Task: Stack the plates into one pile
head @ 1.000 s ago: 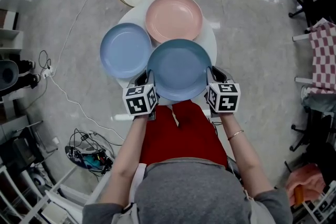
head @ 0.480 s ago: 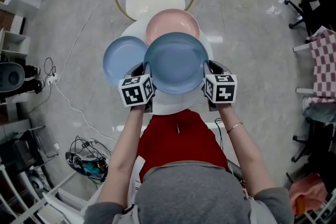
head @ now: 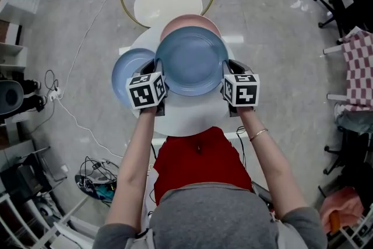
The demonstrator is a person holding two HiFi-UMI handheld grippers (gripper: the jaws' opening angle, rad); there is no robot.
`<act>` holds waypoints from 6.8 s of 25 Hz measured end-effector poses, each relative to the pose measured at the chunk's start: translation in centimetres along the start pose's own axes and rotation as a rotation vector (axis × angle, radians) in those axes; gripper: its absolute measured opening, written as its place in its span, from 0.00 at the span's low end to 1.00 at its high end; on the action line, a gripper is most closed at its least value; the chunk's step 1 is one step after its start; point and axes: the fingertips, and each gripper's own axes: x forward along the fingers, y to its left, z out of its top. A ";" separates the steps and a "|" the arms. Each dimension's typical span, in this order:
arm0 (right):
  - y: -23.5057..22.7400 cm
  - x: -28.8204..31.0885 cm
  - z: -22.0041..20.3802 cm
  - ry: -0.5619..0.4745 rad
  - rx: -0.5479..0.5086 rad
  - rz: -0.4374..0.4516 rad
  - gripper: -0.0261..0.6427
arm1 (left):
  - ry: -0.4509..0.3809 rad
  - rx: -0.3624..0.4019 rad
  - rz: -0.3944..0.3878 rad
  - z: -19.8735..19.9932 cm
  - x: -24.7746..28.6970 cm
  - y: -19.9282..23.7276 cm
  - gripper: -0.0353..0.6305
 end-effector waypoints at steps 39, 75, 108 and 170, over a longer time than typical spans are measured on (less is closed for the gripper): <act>-2.8 9.8 1.3 0.138 -0.039 -0.113 0.12 | 0.138 0.111 -0.037 1.8 12.2 3.0 0.13; 5.3 6.0 5.5 -0.048 -0.154 0.012 0.12 | -0.020 0.007 0.112 1.4 2.1 8.5 0.15; 22.6 7.7 -5.7 0.234 -0.214 0.159 0.17 | 0.036 -0.204 0.237 -10.5 -6.9 23.6 0.18; 11.7 2.4 0.4 0.102 0.015 0.050 0.20 | -0.006 -0.028 0.013 1.6 -1.9 11.1 0.11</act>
